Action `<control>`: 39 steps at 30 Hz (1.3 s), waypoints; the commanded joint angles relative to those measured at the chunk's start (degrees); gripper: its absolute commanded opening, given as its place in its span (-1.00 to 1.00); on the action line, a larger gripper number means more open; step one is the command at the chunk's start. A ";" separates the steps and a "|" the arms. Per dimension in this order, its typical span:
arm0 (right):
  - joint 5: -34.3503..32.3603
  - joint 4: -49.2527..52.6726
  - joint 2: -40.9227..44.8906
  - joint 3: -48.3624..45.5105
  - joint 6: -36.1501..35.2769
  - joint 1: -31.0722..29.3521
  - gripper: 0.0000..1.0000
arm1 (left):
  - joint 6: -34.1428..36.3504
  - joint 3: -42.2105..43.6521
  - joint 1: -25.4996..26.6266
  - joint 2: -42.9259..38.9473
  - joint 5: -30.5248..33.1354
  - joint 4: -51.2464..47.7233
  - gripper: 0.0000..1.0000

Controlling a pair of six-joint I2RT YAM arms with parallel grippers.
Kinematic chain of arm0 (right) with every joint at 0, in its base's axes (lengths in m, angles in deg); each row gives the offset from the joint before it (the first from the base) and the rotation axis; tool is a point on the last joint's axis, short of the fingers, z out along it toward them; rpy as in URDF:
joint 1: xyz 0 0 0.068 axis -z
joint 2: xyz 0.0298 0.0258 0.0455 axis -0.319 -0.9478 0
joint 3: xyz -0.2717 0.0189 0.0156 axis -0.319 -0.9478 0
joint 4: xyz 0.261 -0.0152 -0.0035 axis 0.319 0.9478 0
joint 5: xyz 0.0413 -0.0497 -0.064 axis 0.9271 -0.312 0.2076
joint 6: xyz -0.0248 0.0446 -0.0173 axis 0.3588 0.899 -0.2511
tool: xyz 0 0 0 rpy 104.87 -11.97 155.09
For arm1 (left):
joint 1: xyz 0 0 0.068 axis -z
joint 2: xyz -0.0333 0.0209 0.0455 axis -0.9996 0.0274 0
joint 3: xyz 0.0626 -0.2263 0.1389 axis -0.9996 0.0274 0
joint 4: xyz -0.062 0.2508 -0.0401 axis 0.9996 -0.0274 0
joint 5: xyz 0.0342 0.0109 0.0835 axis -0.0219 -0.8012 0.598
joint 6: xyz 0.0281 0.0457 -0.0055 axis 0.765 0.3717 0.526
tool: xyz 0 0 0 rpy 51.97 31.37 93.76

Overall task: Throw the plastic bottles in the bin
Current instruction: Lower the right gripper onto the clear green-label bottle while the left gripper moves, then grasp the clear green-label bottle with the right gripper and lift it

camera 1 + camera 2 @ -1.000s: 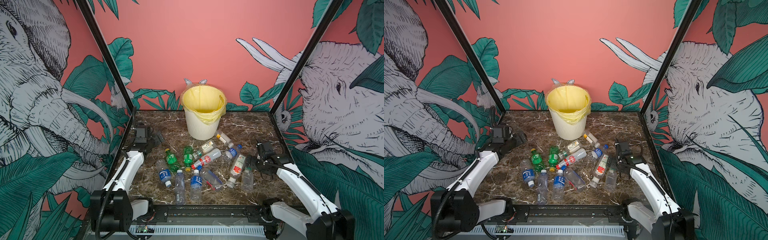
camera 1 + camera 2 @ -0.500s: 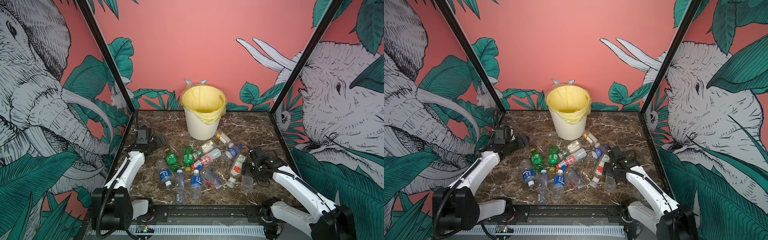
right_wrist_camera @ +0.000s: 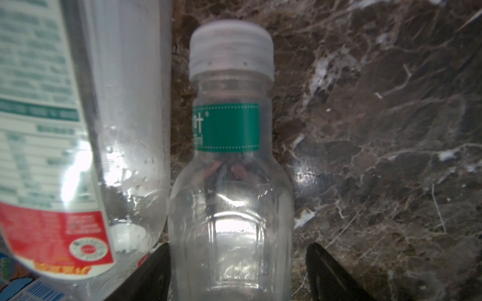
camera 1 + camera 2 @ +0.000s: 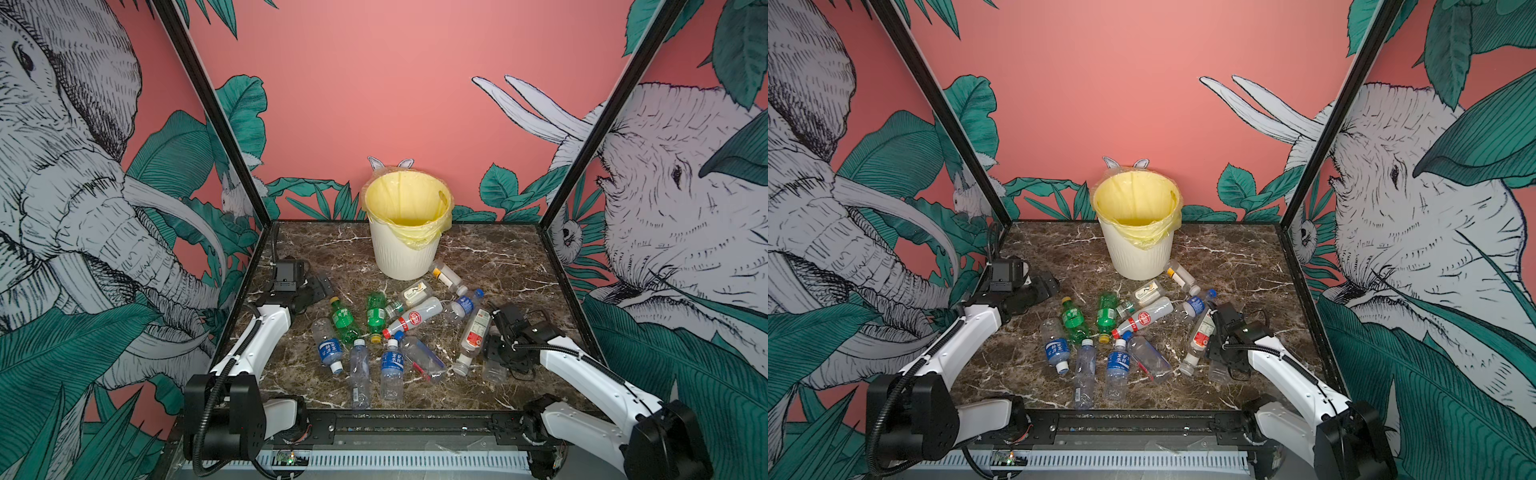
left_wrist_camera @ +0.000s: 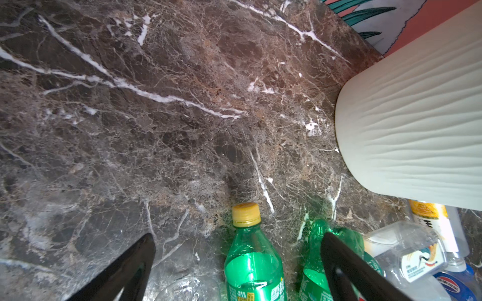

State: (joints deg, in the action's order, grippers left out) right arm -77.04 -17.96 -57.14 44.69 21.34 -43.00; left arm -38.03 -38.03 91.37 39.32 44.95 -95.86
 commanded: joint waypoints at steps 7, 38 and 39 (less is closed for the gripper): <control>-3.20 -3.55 -0.02 -1.57 1.39 -0.47 0.30 | -1.34 0.93 -0.26 -1.45 1.65 -2.78 0.99; -5.15 0.80 9.52 8.25 -6.30 6.36 -0.18 | -1.62 -1.69 -0.24 -4.38 -1.48 -11.71 0.99; -5.03 0.45 9.56 8.85 -6.81 6.79 -0.18 | -1.37 -2.07 -0.23 -4.07 -1.75 -12.21 0.99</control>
State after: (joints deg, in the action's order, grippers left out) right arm -82.79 -17.35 -47.75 51.22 17.10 -37.41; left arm -39.95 -38.14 91.37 34.91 43.72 -104.78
